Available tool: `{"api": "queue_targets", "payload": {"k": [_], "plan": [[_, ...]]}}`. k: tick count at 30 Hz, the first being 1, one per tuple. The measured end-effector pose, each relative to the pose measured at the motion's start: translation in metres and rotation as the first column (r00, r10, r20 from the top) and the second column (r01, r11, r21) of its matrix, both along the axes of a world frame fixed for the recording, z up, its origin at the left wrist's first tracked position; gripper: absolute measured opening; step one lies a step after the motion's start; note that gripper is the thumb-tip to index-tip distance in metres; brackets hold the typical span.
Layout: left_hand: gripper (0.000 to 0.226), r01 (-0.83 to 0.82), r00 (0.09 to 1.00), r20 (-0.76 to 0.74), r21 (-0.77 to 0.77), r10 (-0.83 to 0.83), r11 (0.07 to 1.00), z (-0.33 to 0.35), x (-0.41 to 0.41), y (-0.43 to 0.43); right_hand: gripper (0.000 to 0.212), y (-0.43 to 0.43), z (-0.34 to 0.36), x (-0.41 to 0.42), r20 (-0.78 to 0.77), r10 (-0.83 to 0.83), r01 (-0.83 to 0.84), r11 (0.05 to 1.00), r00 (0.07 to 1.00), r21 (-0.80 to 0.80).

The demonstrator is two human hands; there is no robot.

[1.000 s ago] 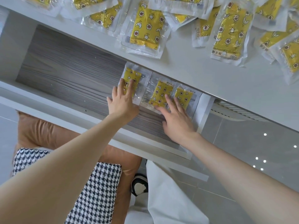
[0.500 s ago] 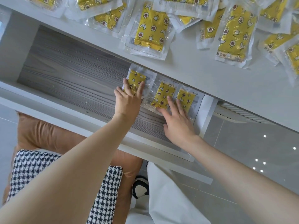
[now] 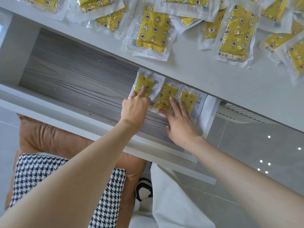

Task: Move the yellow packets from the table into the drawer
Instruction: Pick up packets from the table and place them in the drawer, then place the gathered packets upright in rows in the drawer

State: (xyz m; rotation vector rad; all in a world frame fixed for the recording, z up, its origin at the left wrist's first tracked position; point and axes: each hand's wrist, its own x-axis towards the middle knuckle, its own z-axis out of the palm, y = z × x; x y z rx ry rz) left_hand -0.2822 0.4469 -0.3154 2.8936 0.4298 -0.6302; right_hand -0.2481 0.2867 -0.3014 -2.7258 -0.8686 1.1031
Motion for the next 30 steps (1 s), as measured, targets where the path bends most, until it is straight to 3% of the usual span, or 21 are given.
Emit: {"api": "queue_targets", "payload": {"k": [3,9,15,19,24,30], "plan": [[0.021,0.026,1.0,0.006,0.005,-0.026,1.0,0.002,0.001,-0.003,0.065,0.001,0.0,0.0,-0.003,-0.008,0.008,1.0,1.0,0.001],[0.055,0.055,0.997,-0.048,-0.045,-0.057,0.997,0.005,-0.006,-0.006,0.064,0.001,0.002,0.003,-0.045,-0.022,0.022,1.0,0.999,0.007],[0.049,-0.144,0.985,-0.131,-0.235,0.115,0.961,0.038,-0.007,-0.008,0.054,0.001,0.027,0.009,-0.073,-0.123,0.129,0.989,0.99,0.074],[0.042,-0.402,0.916,-0.182,-0.45,0.359,0.797,0.09,-0.016,-0.012,0.047,-0.005,0.072,0.008,-0.144,-0.22,0.241,0.959,0.965,0.147],[0.043,-0.555,0.808,-0.203,-0.58,0.554,0.597,0.17,-0.035,-0.012,0.039,-0.016,0.135,-0.002,-0.128,-0.292,0.314,0.922,0.948,0.227],[0.039,-0.539,0.798,-0.173,-0.633,0.577,0.556,0.261,-0.064,-0.023,0.036,-0.036,0.236,-0.031,-0.111,-0.319,0.338,0.891,0.941,0.303]]}}
